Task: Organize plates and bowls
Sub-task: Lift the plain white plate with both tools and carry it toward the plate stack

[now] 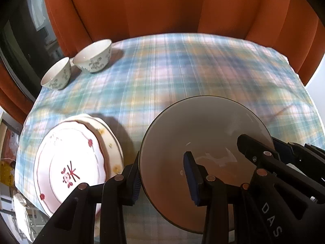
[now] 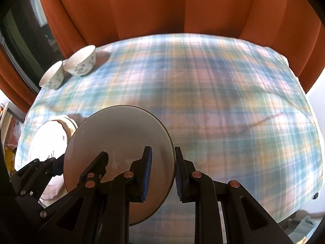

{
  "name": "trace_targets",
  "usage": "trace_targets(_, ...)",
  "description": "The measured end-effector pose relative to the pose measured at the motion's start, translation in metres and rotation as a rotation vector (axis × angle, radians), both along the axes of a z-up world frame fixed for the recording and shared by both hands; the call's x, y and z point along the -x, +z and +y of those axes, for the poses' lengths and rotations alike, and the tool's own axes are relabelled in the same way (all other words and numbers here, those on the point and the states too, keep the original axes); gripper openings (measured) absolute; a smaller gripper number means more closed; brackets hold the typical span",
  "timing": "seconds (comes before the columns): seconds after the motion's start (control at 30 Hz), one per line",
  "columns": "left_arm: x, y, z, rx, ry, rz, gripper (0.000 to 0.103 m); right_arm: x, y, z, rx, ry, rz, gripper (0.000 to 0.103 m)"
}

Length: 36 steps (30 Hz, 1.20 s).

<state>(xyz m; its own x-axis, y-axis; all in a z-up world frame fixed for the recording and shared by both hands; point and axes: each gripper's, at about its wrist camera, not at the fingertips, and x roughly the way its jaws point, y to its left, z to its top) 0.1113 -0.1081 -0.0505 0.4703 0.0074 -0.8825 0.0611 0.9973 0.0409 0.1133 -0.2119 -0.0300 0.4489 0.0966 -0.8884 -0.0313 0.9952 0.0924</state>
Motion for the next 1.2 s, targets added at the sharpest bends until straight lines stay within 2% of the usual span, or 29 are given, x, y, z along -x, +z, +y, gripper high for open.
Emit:
trace_targets(0.3, 0.005, -0.019, -0.004, -0.043, 0.022, 0.066, 0.038, 0.002, -0.023, -0.004, -0.032, 0.038, 0.059, 0.024)
trace_targets(0.37, 0.008, -0.020, -0.005, -0.049, 0.020, 0.060, 0.038, 0.003, -0.030, -0.004, -0.036, 0.044, 0.074, 0.024)
trace_targets(0.6, 0.013, -0.026, -0.005, -0.077, 0.001, 0.084, 0.038, 0.008, -0.032, -0.005, -0.042, 0.067, 0.076, 0.024)
trace_targets(0.73, 0.018, -0.036, -0.005, -0.063, -0.018, 0.139, 0.037, 0.012, -0.045, -0.005, -0.063, 0.077, 0.137, 0.024)
trace_targets(0.97, 0.021, -0.035, -0.004, -0.059, -0.015, 0.135, 0.040, 0.015, -0.050, -0.004, -0.070, 0.086, 0.153, 0.024)
trace_targets(1.03, 0.022, -0.034, -0.004, -0.053, -0.016, 0.133, 0.042, 0.014, -0.050, -0.003, -0.069, 0.089, 0.155, 0.024)
trace_targets(1.1, 0.023, -0.032, -0.003, -0.046, -0.017, 0.122, 0.058, 0.014, -0.050, -0.004, -0.069, 0.089, 0.156, 0.025)
trace_targets(1.17, 0.023, -0.028, 0.000, -0.044, -0.007, 0.104, 0.063, 0.014, -0.048, -0.005, -0.069, 0.083, 0.149, 0.031)
trace_targets(1.2, 0.022, -0.026, 0.003, -0.033, 0.001, 0.097, 0.069, 0.013, -0.046, -0.006, -0.064, 0.076, 0.142, 0.038)
